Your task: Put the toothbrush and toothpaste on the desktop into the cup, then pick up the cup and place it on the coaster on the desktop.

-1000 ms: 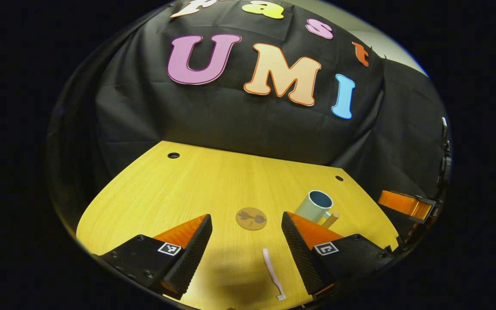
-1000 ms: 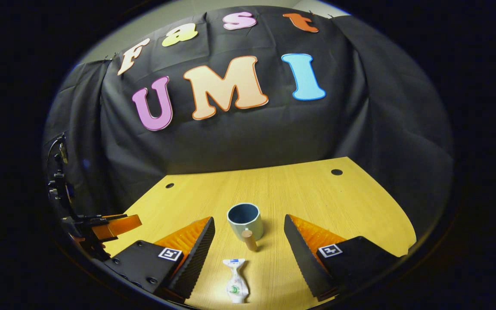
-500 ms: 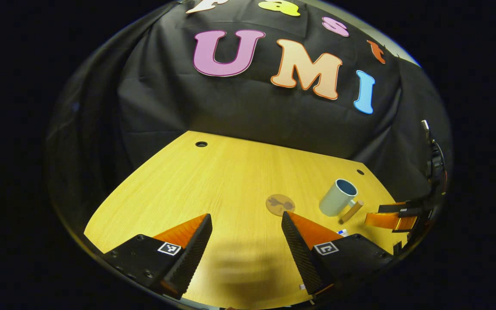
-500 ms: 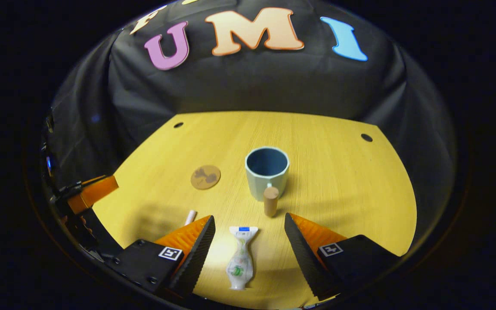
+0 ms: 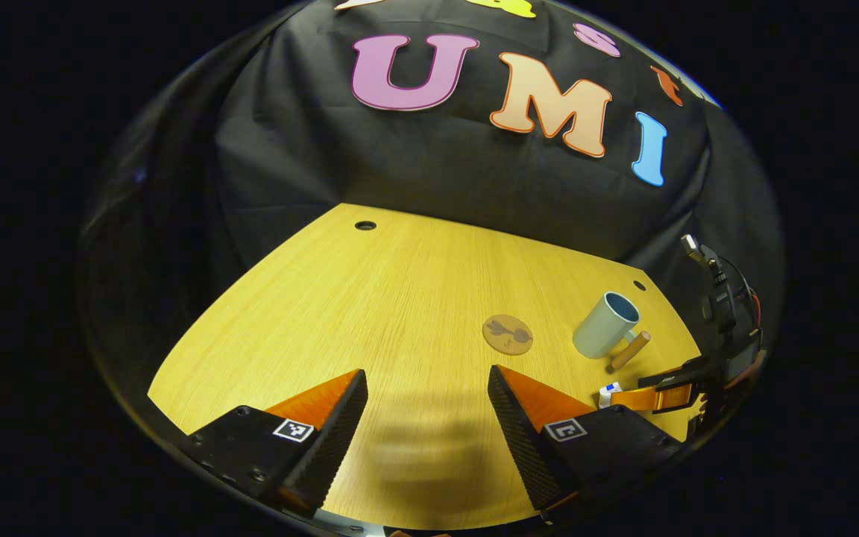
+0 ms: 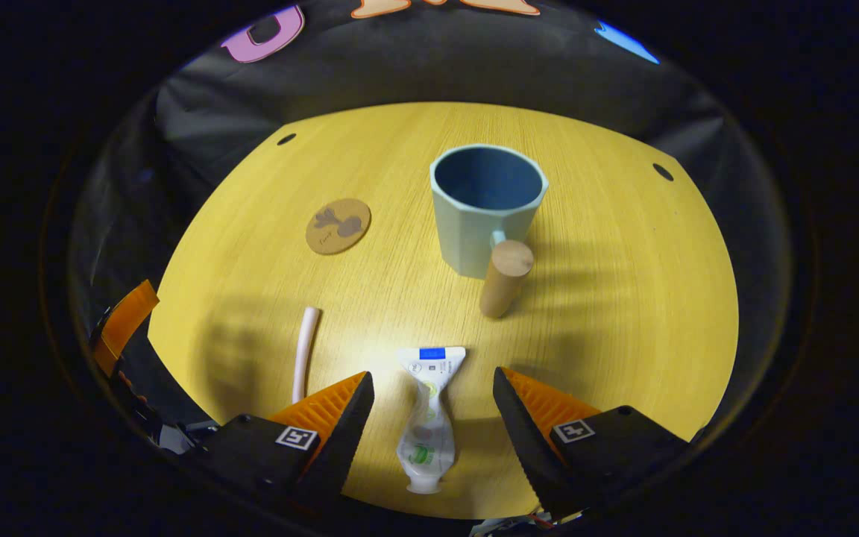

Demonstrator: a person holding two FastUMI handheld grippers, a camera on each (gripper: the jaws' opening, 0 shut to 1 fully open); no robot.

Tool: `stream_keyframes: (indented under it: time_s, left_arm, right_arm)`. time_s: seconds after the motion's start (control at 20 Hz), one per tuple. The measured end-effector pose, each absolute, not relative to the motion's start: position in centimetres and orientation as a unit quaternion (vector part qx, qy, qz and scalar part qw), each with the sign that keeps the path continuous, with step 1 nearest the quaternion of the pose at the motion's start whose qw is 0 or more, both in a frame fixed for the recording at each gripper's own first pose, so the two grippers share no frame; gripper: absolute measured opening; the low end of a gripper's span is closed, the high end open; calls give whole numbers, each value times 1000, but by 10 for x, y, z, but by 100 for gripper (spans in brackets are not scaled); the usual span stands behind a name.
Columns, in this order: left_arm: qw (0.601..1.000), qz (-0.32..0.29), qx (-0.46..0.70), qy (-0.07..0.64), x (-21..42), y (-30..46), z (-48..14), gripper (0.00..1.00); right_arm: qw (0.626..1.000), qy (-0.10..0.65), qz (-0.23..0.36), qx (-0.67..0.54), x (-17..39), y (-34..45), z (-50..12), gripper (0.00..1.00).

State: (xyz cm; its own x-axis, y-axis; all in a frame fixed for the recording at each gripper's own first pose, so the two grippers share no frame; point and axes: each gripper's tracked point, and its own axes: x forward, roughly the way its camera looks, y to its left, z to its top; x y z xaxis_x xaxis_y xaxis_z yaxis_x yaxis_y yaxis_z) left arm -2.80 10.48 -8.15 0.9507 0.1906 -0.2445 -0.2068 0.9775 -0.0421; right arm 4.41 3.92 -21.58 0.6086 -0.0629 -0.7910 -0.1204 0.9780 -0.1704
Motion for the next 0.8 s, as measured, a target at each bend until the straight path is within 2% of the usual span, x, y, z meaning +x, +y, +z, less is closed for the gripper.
stream_keyframes:
  time_s: [0.05, 0.1, 0.2, 0.25, 0.3, 0.35, 0.5, 0.65, 0.7, 0.75, 0.8]
  left_arm:
    - [986, 102, -36, 128, -27, 106, -86, 96]
    - [985, 103, -37, 134, -26, 106, -90, 95]
    - [983, 104, -36, 145, -24, 107, -97, 96]
    - [983, 104, -35, 150, -23, 108, -98, 96]
    - [982, 103, -33, 153, -21, 108, -100, 96]
    - [982, 104, -33, 155, -22, 109, -101, 95]
    - [981, 102, -35, 164, -20, 110, -106, 95]
    - [979, 104, -34, 170, -16, 112, -111, 96]
    - [979, 105, -34, 171, -14, 113, -111, 96]
    - [979, 106, -34, 173, -14, 113, -112, 95]
    - [978, 106, -33, 174, -13, 113, -113, 95]
  right_arm:
    - [887, 448, 13, -110, 45, 38, -219, 98]
    - [884, 454, 9, -112, 45, 36, -221, 89]
    - [877, 467, 2, -109, 46, 35, -227, 92]
    - [874, 474, -2, -109, 47, 33, -231, 86]
    - [870, 481, -8, -107, 48, 31, -234, 87]
    - [867, 487, -13, -104, 49, 31, -237, 82]
    - [862, 498, -21, -94, 47, 32, -241, 48]
    - [857, 507, -23, -90, 46, 33, -245, 48]
    - [855, 510, -24, -93, 48, 32, -247, 43]
    - [856, 509, -25, -92, 48, 34, -248, 47]
    - [854, 511, -27, -91, 48, 34, -250, 37]
